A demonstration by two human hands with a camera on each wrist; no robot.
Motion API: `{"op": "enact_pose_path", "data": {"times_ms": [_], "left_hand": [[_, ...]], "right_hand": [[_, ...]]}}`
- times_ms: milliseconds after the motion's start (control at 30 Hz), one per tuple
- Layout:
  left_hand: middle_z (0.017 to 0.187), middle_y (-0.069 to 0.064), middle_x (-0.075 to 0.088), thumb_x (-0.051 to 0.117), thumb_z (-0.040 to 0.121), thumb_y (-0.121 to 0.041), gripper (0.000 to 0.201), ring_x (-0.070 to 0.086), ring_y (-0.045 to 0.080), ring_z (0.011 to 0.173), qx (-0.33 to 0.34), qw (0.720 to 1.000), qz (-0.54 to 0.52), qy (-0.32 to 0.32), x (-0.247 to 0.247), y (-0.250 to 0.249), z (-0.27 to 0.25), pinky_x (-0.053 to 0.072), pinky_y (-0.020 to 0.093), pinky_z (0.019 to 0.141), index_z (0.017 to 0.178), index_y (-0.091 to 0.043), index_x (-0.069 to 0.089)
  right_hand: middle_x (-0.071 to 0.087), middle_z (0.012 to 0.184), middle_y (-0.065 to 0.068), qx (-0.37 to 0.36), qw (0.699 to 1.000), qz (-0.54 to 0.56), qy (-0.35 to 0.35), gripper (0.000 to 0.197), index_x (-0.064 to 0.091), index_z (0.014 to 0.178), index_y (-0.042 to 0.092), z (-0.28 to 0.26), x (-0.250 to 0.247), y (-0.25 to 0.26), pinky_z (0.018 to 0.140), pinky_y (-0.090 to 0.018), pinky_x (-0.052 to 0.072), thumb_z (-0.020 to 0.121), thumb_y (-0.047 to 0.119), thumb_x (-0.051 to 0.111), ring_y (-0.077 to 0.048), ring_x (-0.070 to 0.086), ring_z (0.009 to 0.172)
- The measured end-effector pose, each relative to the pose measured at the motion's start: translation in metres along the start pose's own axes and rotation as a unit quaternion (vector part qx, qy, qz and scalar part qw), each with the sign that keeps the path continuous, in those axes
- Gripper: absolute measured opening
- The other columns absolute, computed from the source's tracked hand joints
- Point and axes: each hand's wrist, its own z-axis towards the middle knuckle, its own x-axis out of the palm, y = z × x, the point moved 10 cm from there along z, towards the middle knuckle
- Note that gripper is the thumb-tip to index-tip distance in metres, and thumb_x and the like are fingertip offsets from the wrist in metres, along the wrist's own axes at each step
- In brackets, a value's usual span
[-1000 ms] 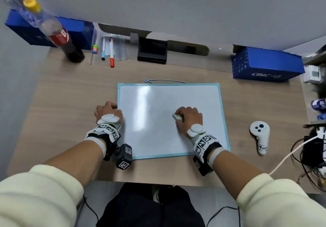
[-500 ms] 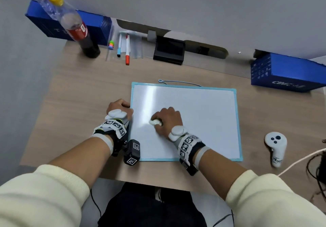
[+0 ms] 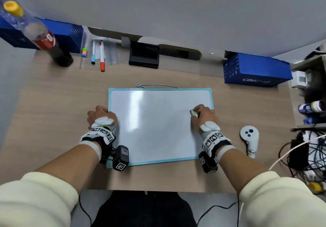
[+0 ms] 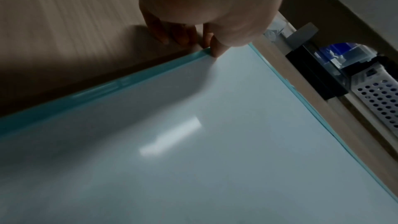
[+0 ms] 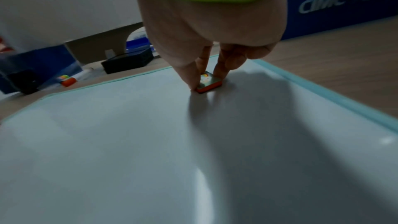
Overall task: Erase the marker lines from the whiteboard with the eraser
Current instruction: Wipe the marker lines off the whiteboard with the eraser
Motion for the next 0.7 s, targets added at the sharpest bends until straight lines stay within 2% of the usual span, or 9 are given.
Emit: {"op": "enact_pose_path", "data": {"times_ms": [167,300,433,567,700], "left_hand": [[0.125,0.013,0.051,0.053,0.087,-0.017,0.024,0.055,0.034,0.114,-0.019,1.000,-0.006,0.014,0.002,0.003,0.003,0.048,0.039,0.091,0.107,-0.023,0.063],[0.126,0.013,0.053,0.056,0.087,-0.016,0.027,0.058,0.035,0.112,-0.037,0.999,-0.022,0.025,0.001,0.003,0.006,0.049,0.038,0.089,0.111,-0.022,0.066],[0.128,0.013,0.056,0.054,0.089,-0.015,0.031,0.061,0.035,0.110,-0.028,0.998,-0.044,0.036,0.001,0.005,0.008,0.048,0.032,0.087,0.116,-0.021,0.068],[0.127,0.009,0.062,0.054,0.090,-0.013,0.031,0.062,0.033,0.110,-0.016,0.993,-0.085,0.078,0.002,0.002,0.012,0.043,0.026,0.083,0.116,-0.017,0.068],[0.113,0.000,0.068,0.050,0.084,-0.015,0.028,0.064,0.026,0.100,0.001,0.990,-0.103,0.092,-0.005,0.008,0.015,0.047,0.025,0.080,0.104,-0.026,0.067]], "right_hand": [[0.063,0.094,0.001,-0.120,0.991,-0.013,0.067,0.022,0.060,0.096,0.034,0.007,0.025,0.059,0.076,-0.037,0.041,0.075,0.028,0.060,-0.027,0.052,0.095],[0.061,0.094,0.000,-0.065,0.997,0.022,0.019,0.018,0.058,0.095,0.032,0.038,-0.001,0.034,0.078,-0.037,0.041,0.078,0.027,0.061,-0.026,0.051,0.094],[0.061,0.094,-0.002,-0.083,0.996,-0.012,0.030,0.019,0.059,0.094,0.032,0.052,-0.004,0.042,0.076,-0.036,0.040,0.077,0.025,0.060,-0.028,0.051,0.094],[0.062,0.095,-0.002,-0.174,0.983,-0.013,0.063,0.021,0.063,0.096,0.033,0.040,0.022,0.098,0.074,-0.035,0.041,0.077,0.025,0.061,-0.028,0.051,0.094],[0.061,0.098,0.000,-0.284,0.951,0.001,0.121,0.019,0.066,0.098,0.031,0.012,0.057,0.179,0.076,-0.035,0.039,0.081,0.024,0.060,-0.026,0.049,0.097]]}}
